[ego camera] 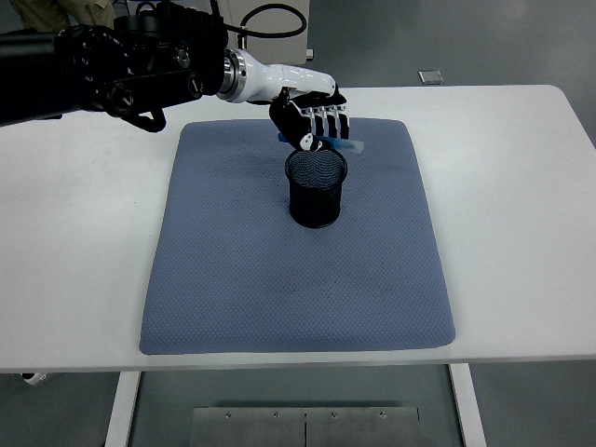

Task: Left hand places marker in pen holder

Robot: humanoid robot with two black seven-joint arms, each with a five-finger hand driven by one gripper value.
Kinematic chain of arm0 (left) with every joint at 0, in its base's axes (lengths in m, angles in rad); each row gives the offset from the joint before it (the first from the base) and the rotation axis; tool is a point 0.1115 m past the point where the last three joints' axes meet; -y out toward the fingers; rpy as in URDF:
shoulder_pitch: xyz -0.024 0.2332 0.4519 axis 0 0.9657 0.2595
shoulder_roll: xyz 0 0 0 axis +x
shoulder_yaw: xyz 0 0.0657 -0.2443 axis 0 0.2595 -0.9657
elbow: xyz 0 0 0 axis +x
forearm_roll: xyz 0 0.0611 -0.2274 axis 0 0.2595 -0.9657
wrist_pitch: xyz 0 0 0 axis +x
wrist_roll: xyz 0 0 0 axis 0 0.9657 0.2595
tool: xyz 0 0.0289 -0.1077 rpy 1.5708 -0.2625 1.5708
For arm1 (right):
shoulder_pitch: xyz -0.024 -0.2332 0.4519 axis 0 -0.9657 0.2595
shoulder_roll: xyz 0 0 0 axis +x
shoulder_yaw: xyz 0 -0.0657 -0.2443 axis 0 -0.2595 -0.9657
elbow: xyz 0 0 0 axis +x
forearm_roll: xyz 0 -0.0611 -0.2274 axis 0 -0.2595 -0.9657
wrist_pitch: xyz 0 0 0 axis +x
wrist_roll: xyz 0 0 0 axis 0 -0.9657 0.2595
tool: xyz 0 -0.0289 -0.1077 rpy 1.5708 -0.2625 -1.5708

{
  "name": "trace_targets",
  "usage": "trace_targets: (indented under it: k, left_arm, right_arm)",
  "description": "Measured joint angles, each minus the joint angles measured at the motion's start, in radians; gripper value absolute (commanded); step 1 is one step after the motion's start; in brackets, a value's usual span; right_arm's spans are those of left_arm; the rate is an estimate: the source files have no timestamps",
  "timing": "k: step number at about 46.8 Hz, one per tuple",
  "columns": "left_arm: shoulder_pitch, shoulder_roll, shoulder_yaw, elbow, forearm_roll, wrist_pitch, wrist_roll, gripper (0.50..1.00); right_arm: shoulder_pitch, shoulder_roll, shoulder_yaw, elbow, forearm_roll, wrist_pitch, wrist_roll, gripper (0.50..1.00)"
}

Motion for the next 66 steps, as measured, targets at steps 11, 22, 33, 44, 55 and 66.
trace_targets:
  k: [11, 22, 33, 44, 55, 66]
  left_arm:
    - [0.046, -0.018, -0.053, 0.0, -0.109, 0.005, 0.0, 0.5]
    - [0.082, -0.016, -0.067, 0.001, -0.22, 0.006, -0.001, 0.5]
    - [0.124, -0.008, -0.066, 0.014, -0.29, 0.006, -0.008, 0.5]
    - [0.133, -0.006, -0.066, 0.014, -0.341, 0.023, -0.011, 0.95]
    - [0.125, 0.002, -0.066, 0.014, -0.342, 0.055, -0.011, 1.0]
    - [0.105, 0.048, -0.087, 0.021, -0.345, 0.054, -0.011, 1.0]
  right_arm:
    - [0.0, 0.0, 0.0, 0.0, 0.0, 0.0, 0.0, 1.0]
    - [0.0, 0.0, 0.0, 0.0, 0.0, 0.0, 0.0, 1.0]
    - [0.0, 0.0, 0.0, 0.0, 0.0, 0.0, 0.0, 1.0]
    - [0.0, 0.0, 0.0, 0.0, 0.001, 0.0, 0.0, 1.0]
    - [-0.001, 0.0, 0.0, 0.0, 0.0, 0.0, 0.0, 1.0]
    - [0.0, 0.0, 0.0, 0.0, 0.0, 0.0, 0.0, 1.0]
